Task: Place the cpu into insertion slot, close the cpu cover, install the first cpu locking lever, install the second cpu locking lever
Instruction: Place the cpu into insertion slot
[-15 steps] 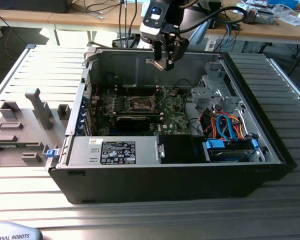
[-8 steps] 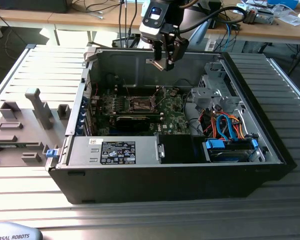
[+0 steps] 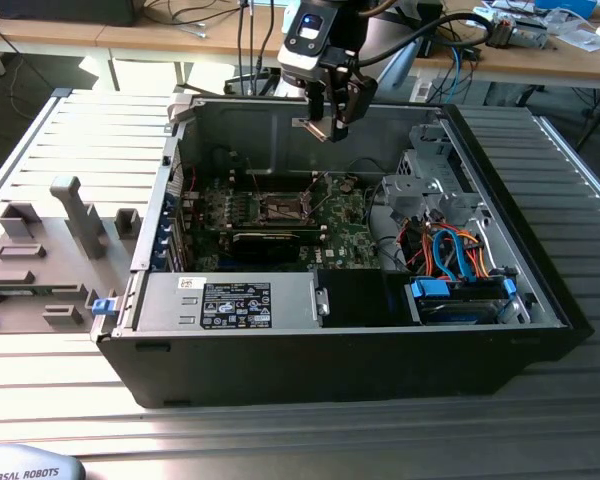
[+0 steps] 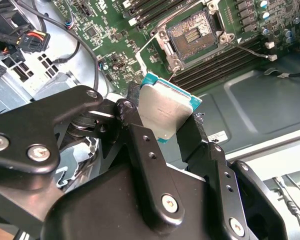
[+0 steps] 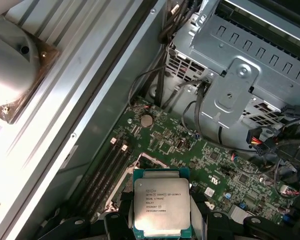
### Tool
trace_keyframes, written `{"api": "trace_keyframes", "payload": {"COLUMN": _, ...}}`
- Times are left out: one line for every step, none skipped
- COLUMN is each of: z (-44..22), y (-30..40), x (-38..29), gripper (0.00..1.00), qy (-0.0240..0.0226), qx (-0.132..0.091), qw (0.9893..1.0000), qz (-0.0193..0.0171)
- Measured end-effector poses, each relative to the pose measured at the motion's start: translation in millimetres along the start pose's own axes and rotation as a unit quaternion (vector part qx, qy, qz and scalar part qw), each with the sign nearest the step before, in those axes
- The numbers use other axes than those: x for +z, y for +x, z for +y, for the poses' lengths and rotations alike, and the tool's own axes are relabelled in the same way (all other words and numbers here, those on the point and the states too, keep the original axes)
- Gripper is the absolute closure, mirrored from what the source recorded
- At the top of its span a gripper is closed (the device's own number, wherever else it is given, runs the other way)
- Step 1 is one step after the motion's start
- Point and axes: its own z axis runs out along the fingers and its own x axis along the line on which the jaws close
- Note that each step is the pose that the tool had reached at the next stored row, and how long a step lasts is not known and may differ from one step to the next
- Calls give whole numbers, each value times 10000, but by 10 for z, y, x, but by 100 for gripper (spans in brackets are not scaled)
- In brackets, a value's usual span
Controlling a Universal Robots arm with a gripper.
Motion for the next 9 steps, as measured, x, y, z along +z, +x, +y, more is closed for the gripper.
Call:
{"api": "trace_keyframes", "payload": {"z": 0, "y": 0, "x": 0, "gripper": 46, "qy": 0, "qx": 9, "qw": 10000, "qz": -1}}
{"api": "trace_keyframes", "payload": {"z": 0, "y": 0, "x": 0, "gripper": 46, "qy": 0, "qx": 16, "qw": 10000, "qz": -1}}
{"api": "trace_keyframes", "payload": {"z": 0, "y": 0, "x": 0, "gripper": 46, "qy": 0, "qx": 24, "qw": 10000, "qz": -2}}
{"api": "trace_keyframes", "payload": {"z": 0, "y": 0, "x": 1, "gripper": 46, "qy": -1, "qx": 31, "qw": 10000, "qz": -3}}
{"api": "trace_keyframes", "payload": {"z": 0, "y": 0, "x": 1, "gripper": 46, "qy": -1, "qx": 35, "qw": 10000, "qz": -3}}
{"api": "trace_keyframes", "payload": {"z": 0, "y": 0, "x": 1, "gripper": 46, "qy": -1, "qx": 41, "qw": 10000, "qz": -4}}
{"api": "trace_keyframes", "payload": {"z": 0, "y": 0, "x": 1, "gripper": 46, "qy": -1, "qx": 49, "qw": 10000, "qz": -4}}
{"api": "trace_keyframes", "payload": {"z": 0, "y": 0, "x": 1, "gripper": 46, "qy": -1, "qx": 54, "qw": 10000, "qz": -5}}
{"api": "trace_keyframes", "payload": {"z": 0, "y": 0, "x": 1, "gripper": 46, "qy": -1, "qx": 57, "qw": 10000, "qz": -5}}
